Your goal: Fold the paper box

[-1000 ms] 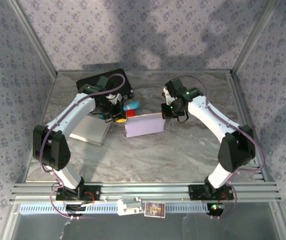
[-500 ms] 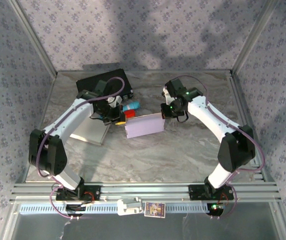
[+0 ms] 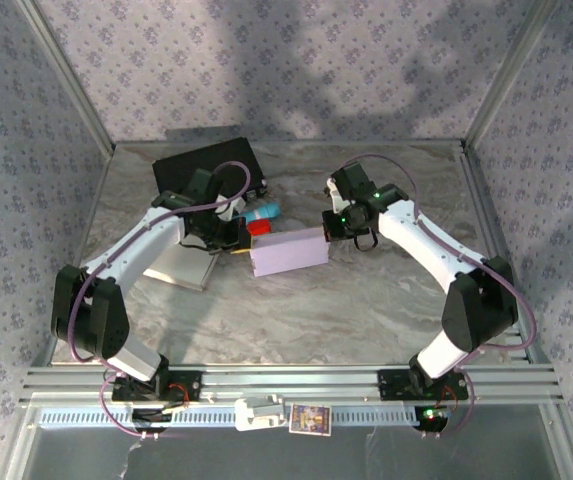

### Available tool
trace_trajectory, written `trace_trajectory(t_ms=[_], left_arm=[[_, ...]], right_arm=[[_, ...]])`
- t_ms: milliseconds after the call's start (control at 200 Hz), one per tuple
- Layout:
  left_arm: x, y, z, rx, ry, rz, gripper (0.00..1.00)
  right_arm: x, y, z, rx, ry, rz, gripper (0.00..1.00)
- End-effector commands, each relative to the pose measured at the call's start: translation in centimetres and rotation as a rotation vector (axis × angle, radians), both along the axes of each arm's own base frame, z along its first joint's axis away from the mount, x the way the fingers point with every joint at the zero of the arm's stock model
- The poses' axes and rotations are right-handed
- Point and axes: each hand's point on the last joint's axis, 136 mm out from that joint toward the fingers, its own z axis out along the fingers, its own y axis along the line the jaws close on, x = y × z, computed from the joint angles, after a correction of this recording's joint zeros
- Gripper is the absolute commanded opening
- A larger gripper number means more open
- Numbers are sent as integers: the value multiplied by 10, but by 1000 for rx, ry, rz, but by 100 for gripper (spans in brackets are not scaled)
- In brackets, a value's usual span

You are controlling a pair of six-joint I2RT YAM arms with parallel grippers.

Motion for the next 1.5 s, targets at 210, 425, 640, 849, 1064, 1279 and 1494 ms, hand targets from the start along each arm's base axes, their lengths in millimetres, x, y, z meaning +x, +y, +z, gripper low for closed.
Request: trace_trajectory(t_ms=[210,425,640,849,1064,1279,1494], left_arm=[[-13,-6,-8,40,12,-45,0],[-10,-9,-6,46,8,-47,0],[-8,-16,-3,69,2,-49,0],[-8,-25,-1,121,-3,-43,0],[-8,-28,-4,155,0,-23,0],[-10,-29,-4,164,1,-20,0],[-11,-31,-5,161,4,-22,0]], right_arm=[[-22,9,43,261,71,-173,38],[-19,8,48,492,200,-412,46],[-25,-8,32,347,242,-427,39],[-30,-32,46,367,169,-548,46],[-22,-24,32,586,302,-739,62],[-33,-33,13,603,448,-871,65],[-24,-30,0,634,478,-903,58]])
